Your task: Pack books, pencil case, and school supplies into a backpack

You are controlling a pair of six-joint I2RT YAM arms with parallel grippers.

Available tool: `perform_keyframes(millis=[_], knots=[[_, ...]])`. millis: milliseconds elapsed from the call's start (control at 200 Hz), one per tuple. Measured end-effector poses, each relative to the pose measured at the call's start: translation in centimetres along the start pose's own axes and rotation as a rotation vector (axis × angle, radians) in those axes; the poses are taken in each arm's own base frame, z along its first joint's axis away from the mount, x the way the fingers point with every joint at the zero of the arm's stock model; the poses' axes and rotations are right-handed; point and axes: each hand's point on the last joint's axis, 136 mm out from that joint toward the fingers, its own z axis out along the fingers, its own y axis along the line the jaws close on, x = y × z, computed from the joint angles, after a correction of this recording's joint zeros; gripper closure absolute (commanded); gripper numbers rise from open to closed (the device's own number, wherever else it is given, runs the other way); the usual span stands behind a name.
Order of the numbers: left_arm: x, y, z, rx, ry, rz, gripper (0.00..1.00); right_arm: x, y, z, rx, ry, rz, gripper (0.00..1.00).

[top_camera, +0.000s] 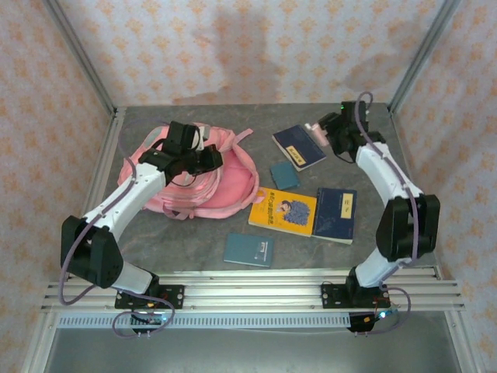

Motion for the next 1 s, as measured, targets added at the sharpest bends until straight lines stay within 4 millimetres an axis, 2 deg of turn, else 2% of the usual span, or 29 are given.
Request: perform_keyframes(millis=[135,235,400,540,721,886,996], knots=[[-1.2,-0.9,-2.0,-0.01,-0.041,0.032,1.0,8.2,3.8,-1.2,-0.123,0.144,-0.142,0.51],[-1.5,-1.3,-3.4,-0.027,-0.058,0.053,1.0,13.3,5.7,-1.8,-0.185,0.232,-0.219,0.5],[-2.0,-2.1,-5.7,-0.047,-0.078,0.104,1.0,19.7,7.7,-1.8,-0.244,0.333,-0.326,0.47],[-2.5,-2.8,-7.7,-0.059,-0.095,0.142,1.0,24.1,7.2,-0.3,-0.219,0.399,-0.398,0.46],[-2.4,-3.1,-9.1,-0.069,-0.098,0.163,1.0,27.3,6.4,0.7,-0.17,0.423,-0.465,0.46],[-2.3,-3.1,-9.4,-0.079,-0.091,0.173,1.0,27.8,6.3,1.0,-0.167,0.427,-0.459,0.45],[-2.3,-3.1,-9.4,-0.079,-0.091,0.174,1.0,27.7,7.5,1.0,-0.207,0.421,-0.414,0.44]])
